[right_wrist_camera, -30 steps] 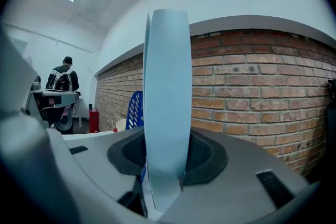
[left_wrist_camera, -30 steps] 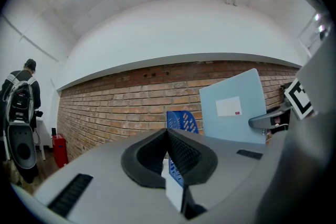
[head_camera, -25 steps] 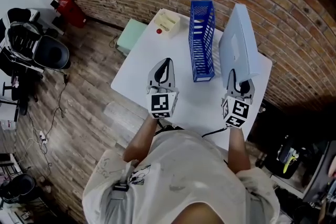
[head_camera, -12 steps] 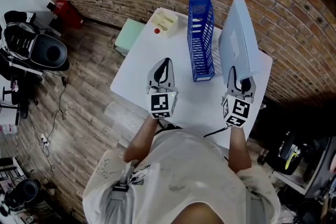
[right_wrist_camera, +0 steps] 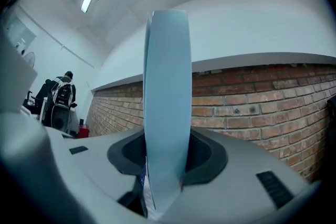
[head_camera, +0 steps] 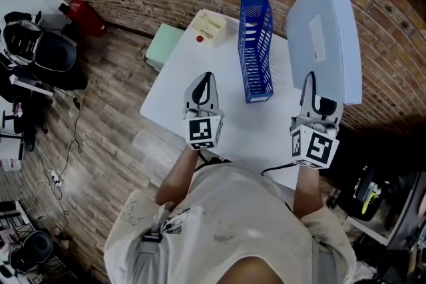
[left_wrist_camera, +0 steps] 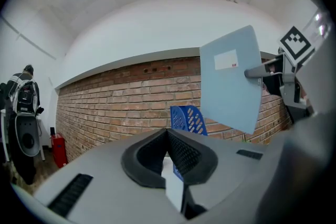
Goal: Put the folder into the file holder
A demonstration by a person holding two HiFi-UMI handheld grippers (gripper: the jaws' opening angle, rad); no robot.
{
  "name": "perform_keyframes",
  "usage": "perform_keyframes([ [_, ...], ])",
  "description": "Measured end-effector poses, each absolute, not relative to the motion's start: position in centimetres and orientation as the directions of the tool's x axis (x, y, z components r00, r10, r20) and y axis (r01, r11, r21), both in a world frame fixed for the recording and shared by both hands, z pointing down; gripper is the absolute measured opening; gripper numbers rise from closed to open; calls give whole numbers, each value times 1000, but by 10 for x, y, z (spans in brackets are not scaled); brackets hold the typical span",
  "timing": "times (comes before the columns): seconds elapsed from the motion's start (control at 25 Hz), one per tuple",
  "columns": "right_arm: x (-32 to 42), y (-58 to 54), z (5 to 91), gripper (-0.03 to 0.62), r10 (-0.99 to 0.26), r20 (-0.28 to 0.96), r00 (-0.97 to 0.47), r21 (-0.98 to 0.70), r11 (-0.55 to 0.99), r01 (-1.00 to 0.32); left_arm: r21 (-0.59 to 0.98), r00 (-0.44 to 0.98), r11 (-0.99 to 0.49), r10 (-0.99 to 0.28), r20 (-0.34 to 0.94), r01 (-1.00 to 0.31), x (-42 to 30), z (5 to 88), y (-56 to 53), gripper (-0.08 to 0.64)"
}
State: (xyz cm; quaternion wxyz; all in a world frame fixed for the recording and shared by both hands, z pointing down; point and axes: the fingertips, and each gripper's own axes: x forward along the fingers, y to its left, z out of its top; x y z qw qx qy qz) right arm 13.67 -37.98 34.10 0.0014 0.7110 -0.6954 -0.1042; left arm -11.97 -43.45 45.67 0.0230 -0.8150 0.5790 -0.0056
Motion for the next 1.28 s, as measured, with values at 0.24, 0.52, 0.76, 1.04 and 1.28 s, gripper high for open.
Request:
perform_keyframes([
  [0.24, 126, -366, 285, 173, -958, -286, -29, 125, -7, -992, -49, 338, -336, -940, -36, -941, -118, 449, -435, 12],
  [0.52, 100, -360, 257, 172, -928, -357, -106, 100, 74, -992, -43, 327, -326, -944, -37, -944, -119, 449, -434, 12],
  [0.76, 84, -366, 266, 173, -931, -330, -158, 67, 144, -987, -50, 316, -314, -948, -38, -948, -124, 448, -432, 12],
  [1.04, 73, -379, 297, 172, -950, -257, -177, 63, 167, -984, -45, 300, -298, -954, -28, -953, -130, 453, -430, 12],
  [1.28, 66, -387, 327, 172, -966, -185, -183, 70, 172, -983, -41, 294, -293, -956, -15, -955, -134, 458, -427, 12],
])
